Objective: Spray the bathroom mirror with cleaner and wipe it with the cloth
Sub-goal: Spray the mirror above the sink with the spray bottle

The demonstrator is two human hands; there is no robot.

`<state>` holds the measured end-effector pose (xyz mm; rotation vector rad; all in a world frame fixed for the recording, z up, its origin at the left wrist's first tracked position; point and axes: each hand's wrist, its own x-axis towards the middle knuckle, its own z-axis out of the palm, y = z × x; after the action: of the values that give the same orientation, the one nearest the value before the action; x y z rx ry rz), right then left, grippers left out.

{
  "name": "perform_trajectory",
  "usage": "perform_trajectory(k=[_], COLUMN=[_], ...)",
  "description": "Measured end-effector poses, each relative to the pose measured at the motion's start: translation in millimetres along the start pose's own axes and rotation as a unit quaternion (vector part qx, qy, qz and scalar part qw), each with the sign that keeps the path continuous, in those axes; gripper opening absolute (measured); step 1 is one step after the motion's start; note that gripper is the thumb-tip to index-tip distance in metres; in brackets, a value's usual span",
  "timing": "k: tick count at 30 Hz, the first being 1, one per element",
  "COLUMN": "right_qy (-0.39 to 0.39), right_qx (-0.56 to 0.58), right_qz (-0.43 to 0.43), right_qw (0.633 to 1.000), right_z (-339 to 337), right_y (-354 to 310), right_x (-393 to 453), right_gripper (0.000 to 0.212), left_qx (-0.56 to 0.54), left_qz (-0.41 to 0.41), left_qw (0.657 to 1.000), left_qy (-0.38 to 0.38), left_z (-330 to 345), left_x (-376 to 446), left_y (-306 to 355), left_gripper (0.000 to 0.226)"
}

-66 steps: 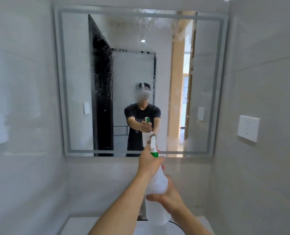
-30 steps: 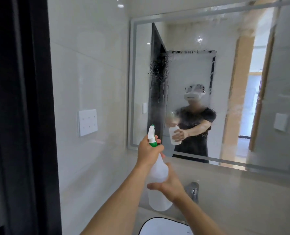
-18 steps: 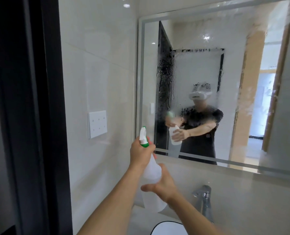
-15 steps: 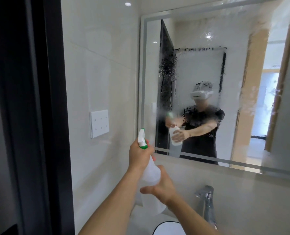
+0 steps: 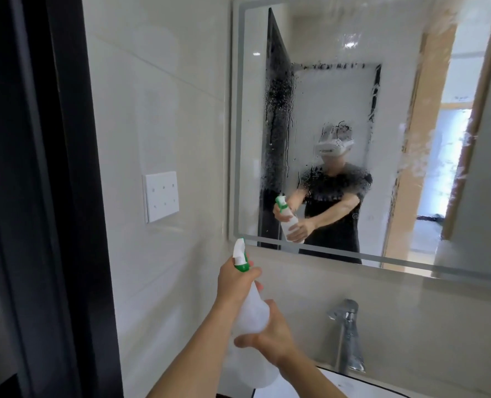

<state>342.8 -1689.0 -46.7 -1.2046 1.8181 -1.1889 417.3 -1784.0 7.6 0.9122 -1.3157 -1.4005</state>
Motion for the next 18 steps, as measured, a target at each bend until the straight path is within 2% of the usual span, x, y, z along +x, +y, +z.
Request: perform_trajectory(k=[5, 10, 18], right_qy=[0.016, 0.042, 0.138], right_qx=[0.011, 0.011, 0.02], right_qz=[0.017, 0.038, 0.05], right_qw=[1.0, 0.998, 0.989], right_z=[-8, -25, -65], right_y=[20, 35, 49], right_x=[-10, -18, -36], right_gripper=[0.063, 0.067, 0.073], left_qx=[0.018, 0.031, 0.028], left_qz=[-0.007, -0.016, -0.013], left_qw=[1.0, 0.999, 0.99], left_qy=[0.017, -0.004, -0.138], left_z=[19, 43, 101], left_x=[-6, -10, -24], left_y=[-14, -27, -18], left_gripper=[0.031, 0.024, 0.025])
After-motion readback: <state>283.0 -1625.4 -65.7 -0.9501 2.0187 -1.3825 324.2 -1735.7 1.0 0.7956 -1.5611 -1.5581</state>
